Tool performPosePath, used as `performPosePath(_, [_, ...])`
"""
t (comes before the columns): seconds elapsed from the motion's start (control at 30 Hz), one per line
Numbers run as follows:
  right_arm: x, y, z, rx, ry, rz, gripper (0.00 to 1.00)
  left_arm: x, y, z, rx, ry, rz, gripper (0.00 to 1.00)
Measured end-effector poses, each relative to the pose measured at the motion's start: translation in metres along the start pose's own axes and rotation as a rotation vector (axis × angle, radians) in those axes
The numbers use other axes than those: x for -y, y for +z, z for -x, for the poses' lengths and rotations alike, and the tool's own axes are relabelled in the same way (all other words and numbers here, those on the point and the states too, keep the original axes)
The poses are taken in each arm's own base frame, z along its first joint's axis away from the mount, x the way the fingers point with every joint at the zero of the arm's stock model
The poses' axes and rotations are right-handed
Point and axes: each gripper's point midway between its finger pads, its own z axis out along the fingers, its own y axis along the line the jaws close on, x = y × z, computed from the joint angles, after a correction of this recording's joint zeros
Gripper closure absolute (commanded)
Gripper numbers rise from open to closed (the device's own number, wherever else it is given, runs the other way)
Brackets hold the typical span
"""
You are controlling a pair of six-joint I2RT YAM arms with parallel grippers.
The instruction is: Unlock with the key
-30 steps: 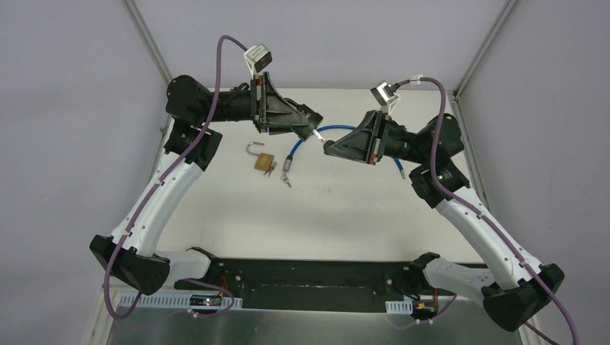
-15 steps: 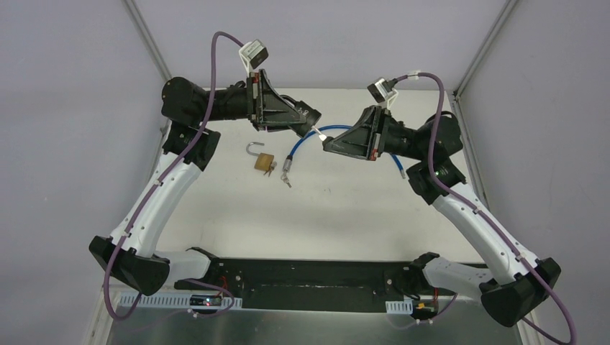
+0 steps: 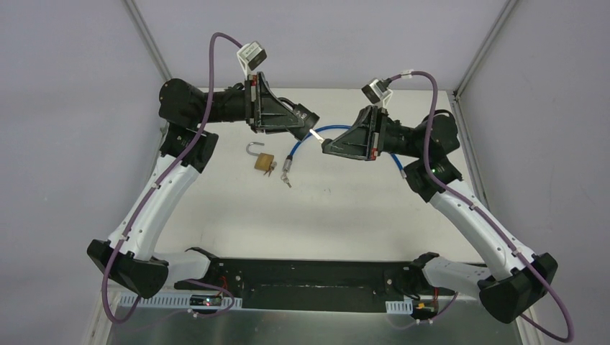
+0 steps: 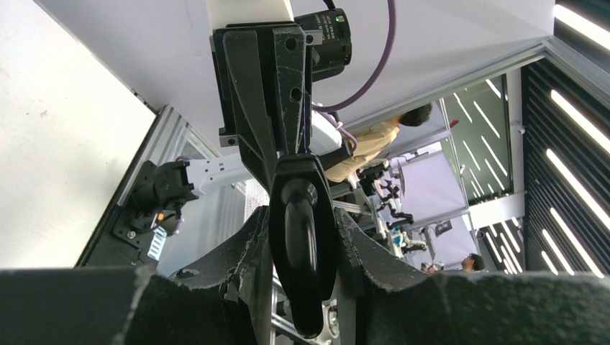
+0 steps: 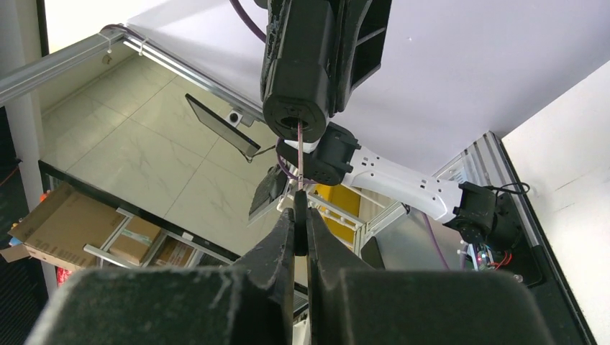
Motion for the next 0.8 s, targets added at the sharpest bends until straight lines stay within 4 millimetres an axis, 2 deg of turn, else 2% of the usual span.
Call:
performPosePath(0.27, [0.0007,0.0008,-0.0019,-0.013,0.009,0.003,1.00,-0.0030,-0.0018,-0.0012,0.000,0.012,0.015,1.00])
performPosePath(0.8, [0.0084,-0.0002,-0.0032,-0.003,-0.097,-0.020,1.00,-0.0090,-0.0020,-0.0007,0.014,-0.009,0.041,1.00])
